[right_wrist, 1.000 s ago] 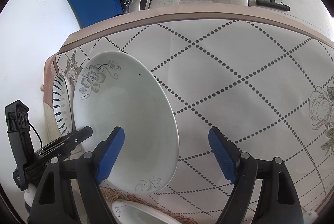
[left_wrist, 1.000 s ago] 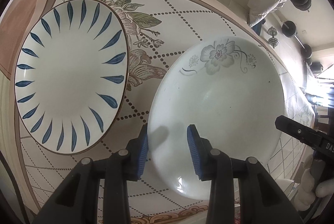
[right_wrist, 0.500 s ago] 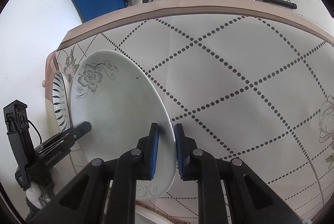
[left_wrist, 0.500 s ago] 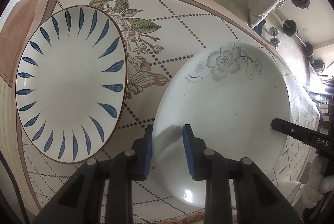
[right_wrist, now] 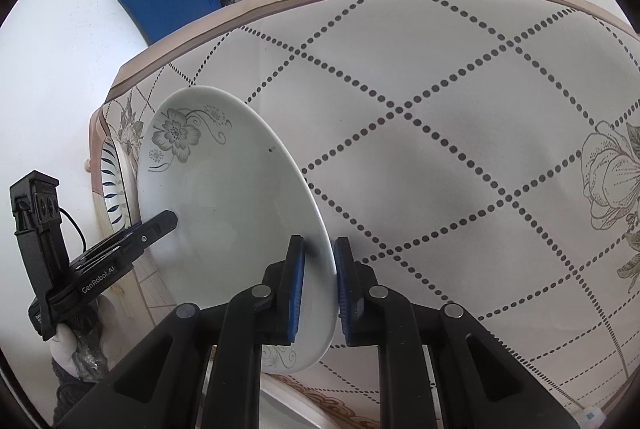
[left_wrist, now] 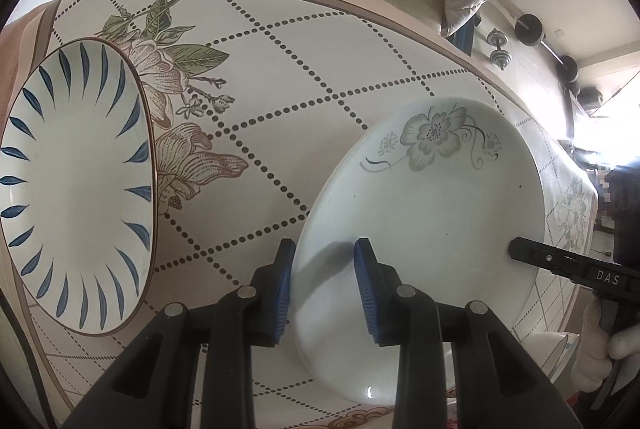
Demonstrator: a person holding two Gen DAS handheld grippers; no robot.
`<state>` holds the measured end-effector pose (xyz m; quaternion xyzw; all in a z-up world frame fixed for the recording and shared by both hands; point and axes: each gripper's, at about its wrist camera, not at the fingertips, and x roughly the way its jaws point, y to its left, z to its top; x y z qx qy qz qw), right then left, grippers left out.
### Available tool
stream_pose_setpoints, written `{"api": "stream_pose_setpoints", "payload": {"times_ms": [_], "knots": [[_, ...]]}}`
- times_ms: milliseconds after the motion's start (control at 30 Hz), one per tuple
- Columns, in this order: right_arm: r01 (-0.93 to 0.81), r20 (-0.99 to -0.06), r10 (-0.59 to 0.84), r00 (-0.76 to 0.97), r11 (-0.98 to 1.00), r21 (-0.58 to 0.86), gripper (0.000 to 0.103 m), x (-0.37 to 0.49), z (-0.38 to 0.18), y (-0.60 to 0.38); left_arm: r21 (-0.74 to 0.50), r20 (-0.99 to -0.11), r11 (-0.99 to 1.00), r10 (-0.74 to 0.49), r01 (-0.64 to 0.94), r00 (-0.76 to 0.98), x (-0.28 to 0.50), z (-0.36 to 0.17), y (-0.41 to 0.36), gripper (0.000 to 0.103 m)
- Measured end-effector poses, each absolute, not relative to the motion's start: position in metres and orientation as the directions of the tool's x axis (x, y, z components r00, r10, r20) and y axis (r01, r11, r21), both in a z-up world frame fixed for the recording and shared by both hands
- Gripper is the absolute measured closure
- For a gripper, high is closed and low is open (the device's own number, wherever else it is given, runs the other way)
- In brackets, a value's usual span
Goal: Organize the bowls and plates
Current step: 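Lift the grey-flowered plate with both grippers toward the pink-flowered plate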
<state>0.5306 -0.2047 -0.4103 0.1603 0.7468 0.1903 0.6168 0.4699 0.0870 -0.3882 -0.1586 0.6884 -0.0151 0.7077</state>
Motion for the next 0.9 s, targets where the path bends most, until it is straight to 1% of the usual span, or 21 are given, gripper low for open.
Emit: {"api": "stream_pose_setpoints", "payload": {"times_ms": [67, 167, 333, 433, 667, 900], "knots": [[0.039, -0.849, 0.5, -0.173, 0.865, 0.501, 0.086, 0.531, -0.412, -0.212, -0.262, -0.965, 0.943, -0.255, -0.203, 0.06, 0.469, -0.387, 0.089, 0.076], [0.072, -0.848, 0.511, -0.144, 0.86, 0.506, 0.086, 0.527, -0.411, -0.218, -0.251, -0.968, 0.945, -0.24, -0.209, 0.08, 0.466, -0.384, 0.091, 0.077], [0.066, -0.872, 0.476, -0.114, 0.88, 0.471, 0.086, 0.521, -0.404, -0.216, -0.237, -0.97, 0.946, -0.219, -0.222, 0.101, 0.454, -0.374, 0.097, 0.084], [0.073, -0.865, 0.49, -0.105, 0.871, 0.485, 0.089, 0.518, -0.399, -0.218, -0.228, -0.972, 0.951, -0.21, -0.21, 0.105, 0.45, -0.369, 0.098, 0.086], [0.065, -0.871, 0.484, -0.087, 0.875, 0.48, 0.09, 0.514, -0.39, -0.225, -0.225, -0.97, 0.956, -0.202, -0.19, 0.134, 0.443, -0.355, 0.09, 0.086], [0.076, -0.859, 0.509, -0.058, 0.86, 0.505, 0.091, 0.501, -0.377, -0.233, -0.222, -0.967, 0.961, -0.196, -0.163, 0.16, 0.436, -0.339, 0.082, 0.086]]}}
